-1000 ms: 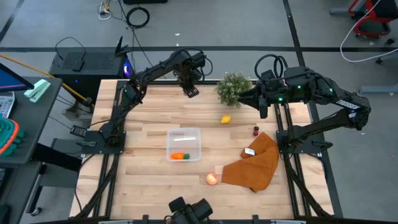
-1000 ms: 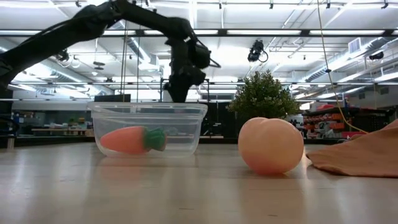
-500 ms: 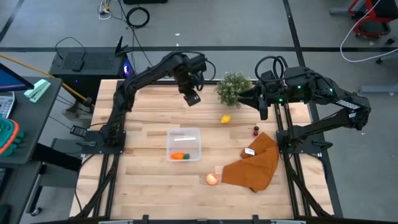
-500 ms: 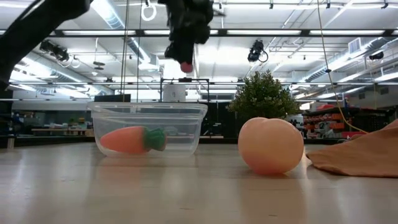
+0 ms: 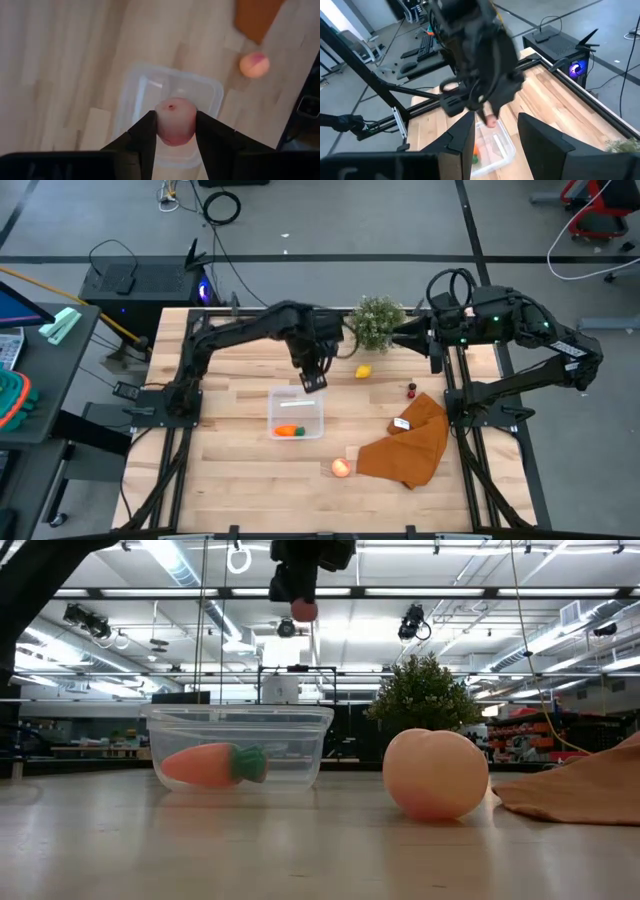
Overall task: Pick and placing Produce into tupperware
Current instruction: Put the pink peach into the transparent bin
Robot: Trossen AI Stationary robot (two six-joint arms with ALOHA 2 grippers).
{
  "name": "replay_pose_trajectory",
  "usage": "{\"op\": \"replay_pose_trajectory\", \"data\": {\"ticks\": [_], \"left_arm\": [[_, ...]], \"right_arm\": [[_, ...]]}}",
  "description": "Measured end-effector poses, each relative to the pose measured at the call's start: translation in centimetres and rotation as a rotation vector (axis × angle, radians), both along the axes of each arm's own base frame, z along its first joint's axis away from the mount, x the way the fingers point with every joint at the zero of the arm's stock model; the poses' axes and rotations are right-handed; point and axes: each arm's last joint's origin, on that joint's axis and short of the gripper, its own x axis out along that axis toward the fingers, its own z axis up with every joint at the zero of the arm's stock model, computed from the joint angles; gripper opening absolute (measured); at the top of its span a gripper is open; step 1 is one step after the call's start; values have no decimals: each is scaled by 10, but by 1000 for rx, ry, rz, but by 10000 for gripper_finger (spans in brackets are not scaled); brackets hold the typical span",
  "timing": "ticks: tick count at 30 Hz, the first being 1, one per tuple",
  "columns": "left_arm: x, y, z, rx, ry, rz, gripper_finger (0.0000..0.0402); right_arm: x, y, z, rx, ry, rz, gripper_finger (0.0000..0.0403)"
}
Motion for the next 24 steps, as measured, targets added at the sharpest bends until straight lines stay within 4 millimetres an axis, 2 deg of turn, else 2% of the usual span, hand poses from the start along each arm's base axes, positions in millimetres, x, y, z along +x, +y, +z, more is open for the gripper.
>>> {"op": "replay_pose_trajectory", "data": {"ticks": [7, 13, 16, 19, 24], "left_arm": [[3, -21, -34, 0, 128, -76, 133], [6, -33, -75, 5, 217, -110, 136], [3, -41, -90, 10, 205, -127, 127], [-8, -47, -94, 13, 141, -107, 122], [-43, -44, -107, 9, 81, -23, 128]], "right_arm": [[-12, 1, 4, 51, -34, -14, 122], [-11, 4, 4, 103, -40, -7, 122], [-10, 6, 4, 136, -40, -3, 122], [-9, 10, 3, 167, -40, 7, 122], [-3, 17, 2, 200, -29, 13, 122]]}}
